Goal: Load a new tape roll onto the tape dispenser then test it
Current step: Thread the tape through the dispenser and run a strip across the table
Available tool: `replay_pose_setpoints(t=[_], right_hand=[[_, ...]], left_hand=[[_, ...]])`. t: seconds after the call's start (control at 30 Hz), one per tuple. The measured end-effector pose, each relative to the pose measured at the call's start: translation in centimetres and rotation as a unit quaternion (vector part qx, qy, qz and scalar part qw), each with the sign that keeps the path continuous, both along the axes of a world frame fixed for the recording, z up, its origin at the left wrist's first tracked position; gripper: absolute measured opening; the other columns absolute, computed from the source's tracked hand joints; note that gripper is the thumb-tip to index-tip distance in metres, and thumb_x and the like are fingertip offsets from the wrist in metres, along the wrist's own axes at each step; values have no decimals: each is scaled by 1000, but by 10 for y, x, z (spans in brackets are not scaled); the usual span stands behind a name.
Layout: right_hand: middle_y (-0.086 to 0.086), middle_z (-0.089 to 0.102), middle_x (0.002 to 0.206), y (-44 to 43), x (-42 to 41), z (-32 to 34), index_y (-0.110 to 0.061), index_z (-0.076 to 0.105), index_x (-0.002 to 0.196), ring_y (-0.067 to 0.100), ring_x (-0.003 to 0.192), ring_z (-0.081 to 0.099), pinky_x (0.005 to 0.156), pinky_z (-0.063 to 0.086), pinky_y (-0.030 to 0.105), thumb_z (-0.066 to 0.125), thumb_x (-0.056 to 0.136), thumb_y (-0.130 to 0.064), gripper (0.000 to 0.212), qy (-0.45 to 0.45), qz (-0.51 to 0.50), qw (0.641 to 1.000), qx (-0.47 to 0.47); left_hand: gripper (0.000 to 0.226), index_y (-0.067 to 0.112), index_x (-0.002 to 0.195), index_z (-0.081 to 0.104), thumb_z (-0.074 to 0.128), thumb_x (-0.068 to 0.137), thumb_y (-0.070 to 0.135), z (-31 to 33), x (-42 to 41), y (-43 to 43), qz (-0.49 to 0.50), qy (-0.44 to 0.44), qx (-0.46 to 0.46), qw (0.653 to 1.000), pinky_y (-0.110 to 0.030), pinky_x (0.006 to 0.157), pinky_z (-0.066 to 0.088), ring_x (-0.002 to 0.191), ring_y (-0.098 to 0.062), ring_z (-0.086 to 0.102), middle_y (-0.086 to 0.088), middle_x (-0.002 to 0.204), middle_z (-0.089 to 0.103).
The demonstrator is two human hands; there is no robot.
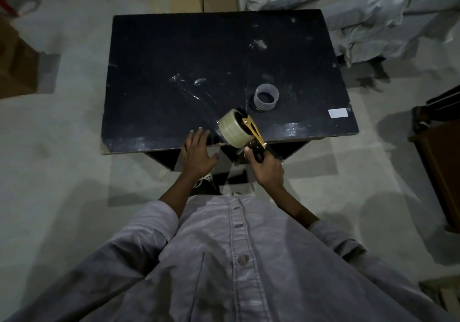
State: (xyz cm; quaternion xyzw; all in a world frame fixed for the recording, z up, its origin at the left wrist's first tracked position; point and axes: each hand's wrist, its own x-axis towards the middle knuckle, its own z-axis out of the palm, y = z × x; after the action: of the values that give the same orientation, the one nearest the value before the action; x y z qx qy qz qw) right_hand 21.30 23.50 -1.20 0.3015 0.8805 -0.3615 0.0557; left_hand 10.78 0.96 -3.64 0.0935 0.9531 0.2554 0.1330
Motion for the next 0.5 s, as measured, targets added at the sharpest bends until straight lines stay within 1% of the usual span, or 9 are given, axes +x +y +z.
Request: replay_pose_setpoints(t=[0.1,0.2,0.27,0.37,0.43,0.5], right_hand=[[17,81,122,2,-23,2,-18,70,131,47,120,73,96,59,52,52,94,-97,89,7,13,999,45],[17,82,118,6,-51,-1,-20,69,124,47,116,75,92,62,52,53,93,-96,84,8,23,996,82],[16,82,118,6,-72,-1,-20,69,124,46,115,76,91,62,51,54,94,-95,82,6,24,994,105],[16,81,118,6,-105,-7,-19,69,127,45,112,77,88,63,50,54,97,-91,79,5,19,990,142],[15,81,120,6,-126,-11,-21,67,130,44,112,77,89,63,51,52,98,-91,79,3,4,989,145],[17,80,120,6,-147,-13,-18,66,131,45,112,77,88,62,51,51,99,-89,79,-6,-17,989,143]], left_hand=[[95,20,174,36,77,93,47,-3,-23,-3,8,0,6,1000,-64,136,19,174,-34,9,-6,186,23],[97,20,174,35,81,93,44,-5,-48,-6,18,-14,-2,1000,-66,136,18,174,-34,7,-6,187,21],[99,22,175,33,82,91,42,-4,-65,-10,21,-22,-8,1000,-67,135,18,174,-34,5,-5,188,18],[105,22,175,33,79,84,43,1,-94,-20,28,-27,-13,999,-66,135,18,174,-36,4,-6,188,15],[111,22,175,31,72,75,48,6,-112,-24,32,-34,-12,999,-66,135,16,174,-37,2,-6,189,12],[116,23,176,30,69,71,51,8,-128,-29,28,-40,-9,999,-67,136,15,174,-38,0,-6,189,9]])
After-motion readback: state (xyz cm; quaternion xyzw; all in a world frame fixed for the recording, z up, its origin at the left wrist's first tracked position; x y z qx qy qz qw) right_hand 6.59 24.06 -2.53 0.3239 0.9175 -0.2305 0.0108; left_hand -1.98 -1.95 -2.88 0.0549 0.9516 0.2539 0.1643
